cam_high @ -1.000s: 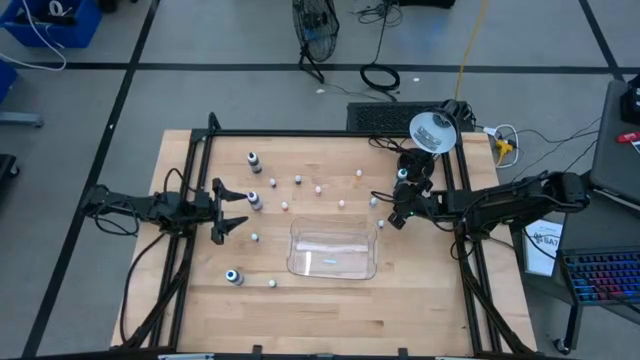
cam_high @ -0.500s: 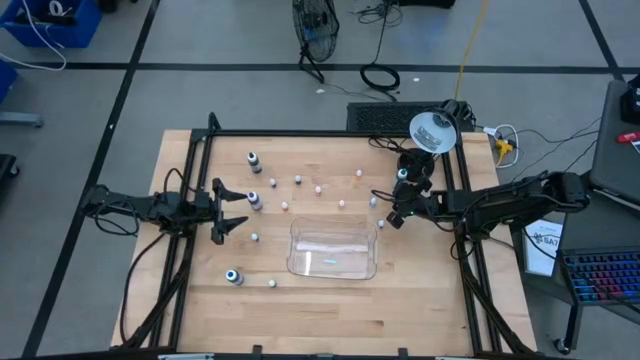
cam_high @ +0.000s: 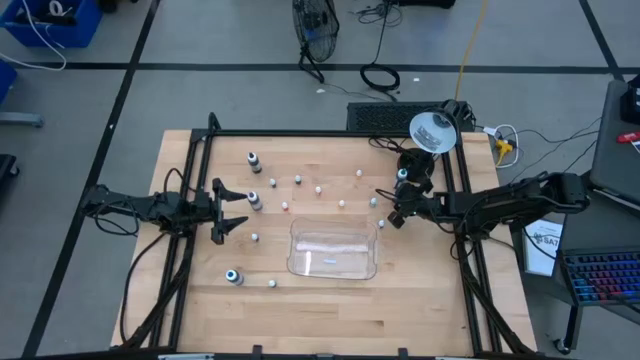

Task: Pick & Place food coloring
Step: Put the small red food coloring bottle into the bin, then put the right small purple food coloring bottle into the bin

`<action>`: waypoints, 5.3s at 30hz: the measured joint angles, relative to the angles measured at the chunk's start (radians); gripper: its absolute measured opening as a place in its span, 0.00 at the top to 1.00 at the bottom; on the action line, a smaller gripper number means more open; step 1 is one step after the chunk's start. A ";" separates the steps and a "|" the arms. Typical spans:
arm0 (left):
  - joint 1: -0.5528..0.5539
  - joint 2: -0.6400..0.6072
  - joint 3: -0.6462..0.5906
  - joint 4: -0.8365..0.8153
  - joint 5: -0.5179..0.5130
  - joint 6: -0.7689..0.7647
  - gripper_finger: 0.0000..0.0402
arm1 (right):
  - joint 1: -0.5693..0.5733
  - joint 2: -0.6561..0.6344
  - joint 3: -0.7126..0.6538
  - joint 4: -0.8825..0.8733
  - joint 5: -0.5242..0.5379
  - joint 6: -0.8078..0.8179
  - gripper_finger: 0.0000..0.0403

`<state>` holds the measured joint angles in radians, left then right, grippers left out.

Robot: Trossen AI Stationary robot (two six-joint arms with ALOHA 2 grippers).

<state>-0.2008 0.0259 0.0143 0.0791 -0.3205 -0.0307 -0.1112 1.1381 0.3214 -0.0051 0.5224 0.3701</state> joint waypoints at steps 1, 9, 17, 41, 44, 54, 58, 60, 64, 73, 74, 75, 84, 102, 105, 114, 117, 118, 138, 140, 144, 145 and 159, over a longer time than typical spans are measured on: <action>0.000 0.000 0.000 0.000 0.000 0.000 0.23 | 0.000 0.000 0.000 0.003 0.000 -0.003 0.68; 0.000 0.000 0.000 0.000 0.000 0.000 0.23 | 0.000 0.000 0.000 0.009 0.000 -0.020 0.70; 0.000 0.000 0.000 0.000 0.000 0.000 0.23 | 0.000 0.000 0.000 0.011 0.000 -0.020 0.83; 0.000 0.000 0.000 0.000 0.000 0.000 0.23 | 0.045 -0.057 0.015 0.126 -0.002 -0.149 0.90; 0.000 0.000 0.000 0.000 0.000 0.000 0.23 | 0.075 -0.096 0.041 0.125 -0.001 -0.180 0.90; 0.000 0.000 0.000 0.000 0.000 0.000 0.23 | 0.229 -0.126 0.241 0.038 0.002 -0.257 0.90; 0.000 0.000 0.000 0.000 0.000 0.000 0.23 | 0.303 -0.085 0.340 0.033 0.001 -0.263 0.90; 0.000 0.000 0.000 0.000 0.000 0.000 0.23 | 0.337 -0.050 0.391 0.022 -0.002 -0.267 0.90; 0.000 0.000 0.000 0.000 0.000 0.000 0.23 | 0.398 0.059 0.518 -0.025 -0.003 -0.278 0.90; 0.000 0.000 0.000 0.000 0.000 0.000 0.23 | 0.465 0.402 0.958 -0.243 -0.107 -0.279 0.90; 0.000 0.000 0.000 0.000 0.000 0.000 0.23 | 0.467 0.438 1.004 -0.249 -0.134 -0.279 0.90; 0.000 0.000 0.000 0.000 0.000 0.000 0.23 | 0.468 0.472 1.041 -0.248 -0.161 -0.278 0.90; 0.000 0.000 0.000 0.000 0.000 0.000 0.23 | 0.432 0.701 1.129 -0.189 -0.243 -0.197 0.90; 0.000 0.000 0.000 0.000 0.000 0.000 0.23 | 0.405 0.889 1.126 -0.200 -0.238 -0.127 0.90; 0.000 0.000 0.000 0.000 -0.001 0.000 0.23 | 0.403 0.896 1.123 -0.229 -0.240 -0.125 0.90; 0.000 0.000 0.000 0.000 0.000 0.000 0.23 | 0.386 0.926 1.125 -0.244 -0.242 -0.127 0.90; 0.000 0.000 0.000 0.000 0.000 0.000 0.23 | 0.379 0.926 1.113 -0.225 -0.256 -0.124 0.90; 0.000 0.000 0.000 0.000 0.000 0.000 0.23 | 0.378 0.925 1.108 -0.214 -0.261 -0.122 0.90; 0.000 0.000 0.000 0.000 0.000 0.000 0.23 | 0.387 0.761 1.102 -0.327 -0.259 -0.080 0.61; 0.000 0.000 0.000 0.000 0.000 0.000 0.23 | 0.390 0.698 1.103 -0.435 -0.230 -0.057 0.62; 0.000 0.000 0.000 0.001 0.000 0.000 0.23 | 0.396 0.557 1.103 -0.717 -0.157 0.082 0.64; 0.000 0.000 0.000 0.000 0.000 0.000 0.23 | 0.393 0.526 1.103 -0.793 -0.152 0.129 0.64; 0.000 0.000 0.000 0.000 0.000 0.000 0.23 | 0.260 0.374 0.896 -1.166 -0.161 0.414 0.59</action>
<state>-0.2008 0.0258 0.0139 0.0792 -0.3206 -0.0307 0.1484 1.5118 1.2178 -1.1713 0.3611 0.7843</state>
